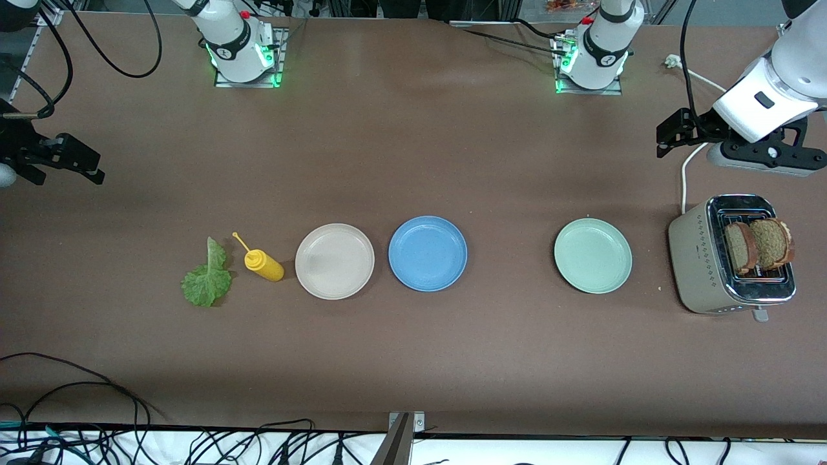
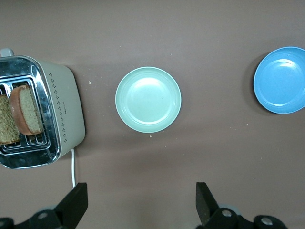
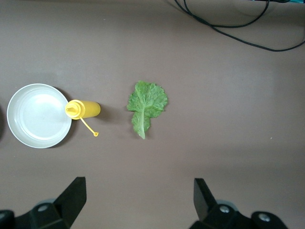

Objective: Make sandwich in blue plate with both arms

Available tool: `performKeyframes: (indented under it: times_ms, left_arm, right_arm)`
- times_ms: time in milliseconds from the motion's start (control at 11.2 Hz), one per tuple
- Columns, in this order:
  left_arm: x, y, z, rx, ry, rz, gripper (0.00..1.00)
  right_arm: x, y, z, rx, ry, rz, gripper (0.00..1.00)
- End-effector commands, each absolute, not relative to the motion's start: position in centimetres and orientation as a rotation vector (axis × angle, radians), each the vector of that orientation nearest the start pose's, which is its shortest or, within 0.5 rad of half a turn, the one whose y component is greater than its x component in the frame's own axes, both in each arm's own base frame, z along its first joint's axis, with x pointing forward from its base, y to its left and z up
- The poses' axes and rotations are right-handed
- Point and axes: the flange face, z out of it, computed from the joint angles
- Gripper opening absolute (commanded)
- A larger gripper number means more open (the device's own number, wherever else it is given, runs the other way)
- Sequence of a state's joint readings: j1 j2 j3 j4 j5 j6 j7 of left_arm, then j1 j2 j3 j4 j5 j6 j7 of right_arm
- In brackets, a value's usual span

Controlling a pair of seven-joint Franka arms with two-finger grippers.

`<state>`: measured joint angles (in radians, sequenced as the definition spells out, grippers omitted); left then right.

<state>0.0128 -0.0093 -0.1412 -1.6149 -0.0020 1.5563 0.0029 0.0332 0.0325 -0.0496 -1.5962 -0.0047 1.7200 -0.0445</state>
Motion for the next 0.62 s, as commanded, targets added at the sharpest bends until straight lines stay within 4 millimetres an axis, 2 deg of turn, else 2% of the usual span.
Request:
performKeyframes:
  times_ms: [0,179,536]
  left_arm:
    - [54.16,-7.11,61.22,-3.148,0.191,0.084,1.0]
    - [54.16,-7.11,61.22,-3.148,0.191,0.084,1.0]
    - [54.17,-7.09,61.22,-3.146,0.191,0.084,1.0]
  right_arm:
    - [57.9,-0.92,61.3,-3.152,-0.035,-0.142,1.0]
    - [57.96,-0.68,61.85,-3.153,-0.038,-0.164,1.0]
    - [58.02,-0.91,61.64,-3.151,-0.035,-0.154,1.0]
